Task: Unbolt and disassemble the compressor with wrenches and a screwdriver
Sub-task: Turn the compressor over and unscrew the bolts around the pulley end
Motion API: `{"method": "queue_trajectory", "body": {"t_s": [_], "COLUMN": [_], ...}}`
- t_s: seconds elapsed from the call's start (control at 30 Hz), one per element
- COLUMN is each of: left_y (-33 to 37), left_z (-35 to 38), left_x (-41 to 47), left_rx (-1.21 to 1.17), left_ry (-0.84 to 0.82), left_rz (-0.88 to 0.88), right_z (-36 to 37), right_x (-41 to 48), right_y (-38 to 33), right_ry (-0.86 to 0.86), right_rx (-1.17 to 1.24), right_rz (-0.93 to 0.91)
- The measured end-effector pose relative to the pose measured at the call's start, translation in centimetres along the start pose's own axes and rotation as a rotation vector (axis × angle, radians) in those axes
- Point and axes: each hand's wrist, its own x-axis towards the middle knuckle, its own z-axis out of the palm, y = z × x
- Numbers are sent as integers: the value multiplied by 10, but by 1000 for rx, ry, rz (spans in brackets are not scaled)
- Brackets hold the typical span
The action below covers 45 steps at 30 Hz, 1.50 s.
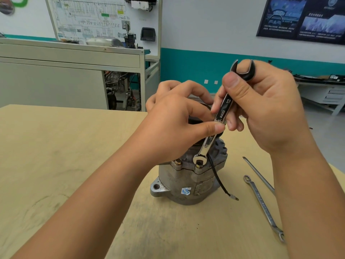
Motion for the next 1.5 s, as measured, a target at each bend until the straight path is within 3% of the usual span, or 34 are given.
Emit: {"method": "queue_trajectory", "body": {"t_s": [0.3, 0.5, 0.73, 1.13, 1.5], "left_y": [2, -7, -8, -13, -21], "left_z": [0, 1, 1, 2, -6], "left_x": [0, 6, 8, 9, 9], "left_rx": [-10, -29, -308, -378, -527], "left_ry": [-85, -120, -98, -50, -100], "left_rz": [17, 33, 14, -55, -78], "right_z": [-10, -4, 2, 13, 25], "right_x": [0, 2, 3, 3, 0], "right_y": [4, 7, 2, -2, -9], "right_ry": [-92, -33, -22, 81, 137], "right_rx": [82, 185, -77, -409, -445], "right_rz": [41, 135, 144, 144, 59]}}
